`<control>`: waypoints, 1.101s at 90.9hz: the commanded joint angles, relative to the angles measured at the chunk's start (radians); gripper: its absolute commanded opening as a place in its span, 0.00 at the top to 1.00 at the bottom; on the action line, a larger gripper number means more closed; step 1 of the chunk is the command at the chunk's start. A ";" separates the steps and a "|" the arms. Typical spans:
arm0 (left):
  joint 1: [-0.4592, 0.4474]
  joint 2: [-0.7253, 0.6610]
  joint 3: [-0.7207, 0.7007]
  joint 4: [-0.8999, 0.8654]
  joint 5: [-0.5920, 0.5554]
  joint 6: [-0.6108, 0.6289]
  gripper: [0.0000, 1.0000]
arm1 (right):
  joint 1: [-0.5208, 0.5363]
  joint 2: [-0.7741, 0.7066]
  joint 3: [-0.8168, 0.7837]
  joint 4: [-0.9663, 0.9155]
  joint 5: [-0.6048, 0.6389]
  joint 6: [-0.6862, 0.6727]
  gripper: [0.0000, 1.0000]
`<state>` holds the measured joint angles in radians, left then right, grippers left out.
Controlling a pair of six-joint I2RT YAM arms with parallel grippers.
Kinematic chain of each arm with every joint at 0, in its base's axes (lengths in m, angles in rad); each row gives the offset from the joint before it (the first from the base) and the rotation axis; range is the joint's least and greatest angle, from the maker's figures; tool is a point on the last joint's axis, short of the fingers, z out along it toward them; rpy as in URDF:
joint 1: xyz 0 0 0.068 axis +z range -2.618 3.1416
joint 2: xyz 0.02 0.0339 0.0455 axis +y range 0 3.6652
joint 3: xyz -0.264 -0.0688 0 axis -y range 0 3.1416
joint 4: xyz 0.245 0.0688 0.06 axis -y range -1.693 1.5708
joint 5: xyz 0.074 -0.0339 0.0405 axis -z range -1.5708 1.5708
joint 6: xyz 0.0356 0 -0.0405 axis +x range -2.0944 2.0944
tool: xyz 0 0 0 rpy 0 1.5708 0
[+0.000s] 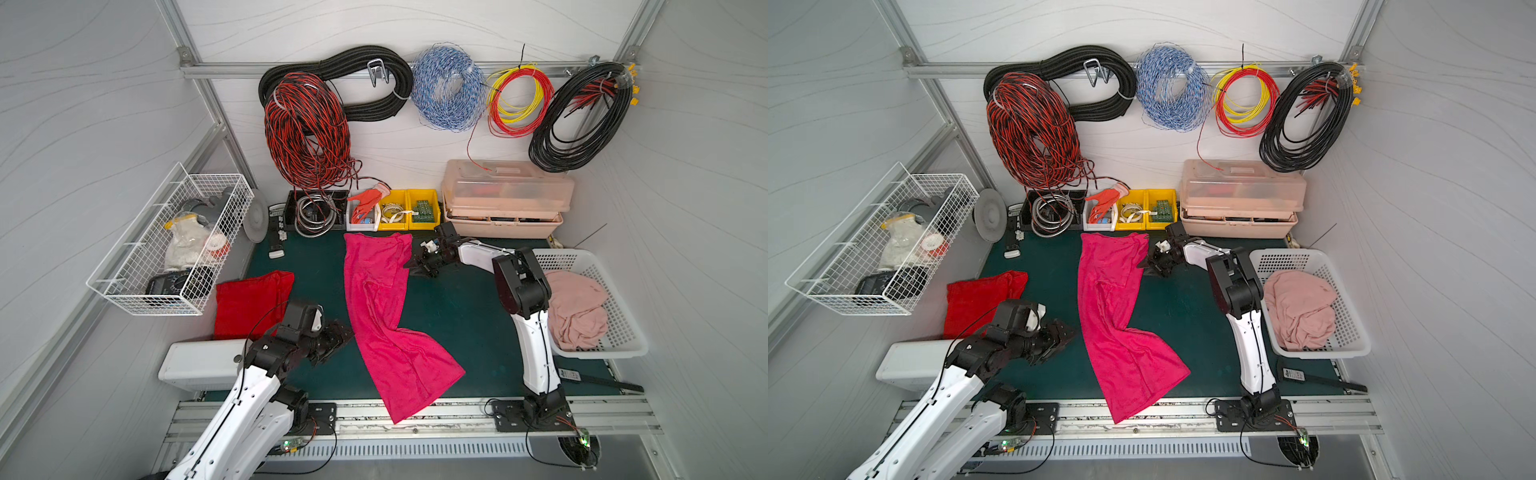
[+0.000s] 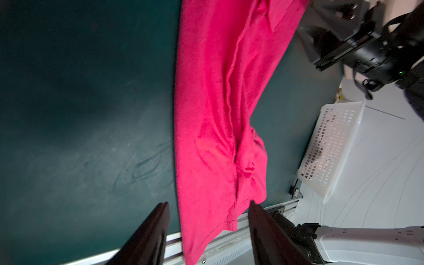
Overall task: Fold and stack t-shirts
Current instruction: Adjust the T-shirt at the center of the board.
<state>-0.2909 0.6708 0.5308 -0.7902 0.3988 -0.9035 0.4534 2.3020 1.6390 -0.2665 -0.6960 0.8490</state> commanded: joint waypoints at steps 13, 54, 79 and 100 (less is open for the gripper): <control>-0.005 0.087 0.006 0.004 0.028 0.002 0.39 | 0.016 0.061 0.093 -0.079 0.077 -0.033 0.78; -0.010 0.222 0.028 0.076 0.097 0.049 0.39 | -0.076 0.071 0.234 -0.214 0.245 -0.113 0.86; -0.030 0.194 -0.003 0.029 0.103 0.047 0.39 | -0.116 0.108 0.349 -0.289 0.243 -0.162 0.69; -0.225 0.158 -0.132 0.183 -0.017 -0.110 0.38 | -0.108 -0.175 -0.037 -0.227 0.186 -0.168 0.55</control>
<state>-0.4377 0.8459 0.4503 -0.7113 0.4633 -0.9195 0.3527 2.2974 1.7905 -0.5102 -0.4824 0.6872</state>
